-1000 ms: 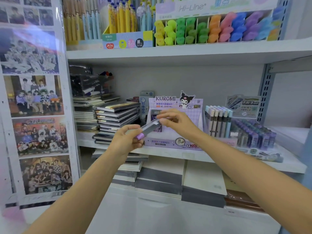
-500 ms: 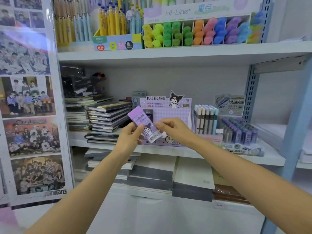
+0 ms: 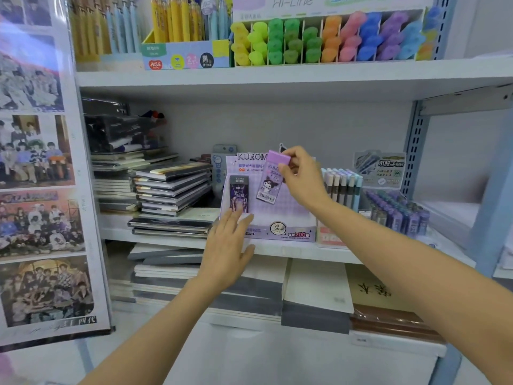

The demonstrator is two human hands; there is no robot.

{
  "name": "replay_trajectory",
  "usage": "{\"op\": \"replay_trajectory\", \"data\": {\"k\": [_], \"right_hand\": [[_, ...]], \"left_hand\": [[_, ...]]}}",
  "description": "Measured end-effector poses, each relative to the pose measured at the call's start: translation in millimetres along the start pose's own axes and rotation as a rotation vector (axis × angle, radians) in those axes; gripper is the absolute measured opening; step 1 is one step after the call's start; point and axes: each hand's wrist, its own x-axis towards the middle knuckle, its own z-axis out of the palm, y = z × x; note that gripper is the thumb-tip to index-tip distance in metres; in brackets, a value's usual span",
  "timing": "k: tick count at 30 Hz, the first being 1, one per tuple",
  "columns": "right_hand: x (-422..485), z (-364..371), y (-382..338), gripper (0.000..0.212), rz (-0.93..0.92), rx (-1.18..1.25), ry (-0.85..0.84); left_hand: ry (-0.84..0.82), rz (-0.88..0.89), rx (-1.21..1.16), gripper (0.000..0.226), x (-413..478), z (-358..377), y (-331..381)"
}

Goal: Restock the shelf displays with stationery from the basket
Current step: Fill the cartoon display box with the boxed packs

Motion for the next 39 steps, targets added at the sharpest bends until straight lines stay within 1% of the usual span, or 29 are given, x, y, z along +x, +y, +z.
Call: {"op": "replay_trajectory", "data": {"k": [2,4,9,16,20,24,29,31,34,36,37,39], "right_hand": [[1,7,4,0.018,-0.002,-0.042,-0.023],[2,16,8,0.017,-0.008,-0.056,-0.034],[4,37,22,0.016,-0.024,-0.16,-0.092],[19,37,31,0.016,-0.06,-0.278,-0.208],[18,49,34,0.018,-0.086,-0.284,-0.165],[15,54,40,0.029,-0.134,-0.33,-0.089],[11,59,43,0.028,-0.177,-0.413,-0.111],[9,59,43,0.032,-0.17,-0.443,-0.102],[2,53,39,0.043,-0.144,-0.497,-0.129],[-9,48,33,0.048,-0.128,-0.459,-0.138],[-17,45,28,0.046,-0.143,-0.412,-0.133],[-40,38,21,0.034,-0.213,-0.28,-0.133]], "left_hand": [[-0.042,0.012,0.096,0.061,0,8,-5],[-0.034,0.041,0.129,0.06,1,12,-9],[0.049,0.083,0.121,0.054,0,14,-9],[0.078,0.088,0.121,0.054,-1,18,-9],[0.087,0.081,0.133,0.054,-1,17,-8],[0.089,0.088,0.128,0.053,-2,16,-8],[0.094,0.088,0.144,0.054,-2,18,-8],[0.089,0.092,0.147,0.055,-1,17,-9],[0.065,0.102,0.148,0.056,-2,16,-9],[0.058,0.092,0.133,0.059,-4,17,-7],[0.066,0.085,0.115,0.061,-8,17,-5],[0.121,0.078,0.051,0.06,-20,22,4]]}}
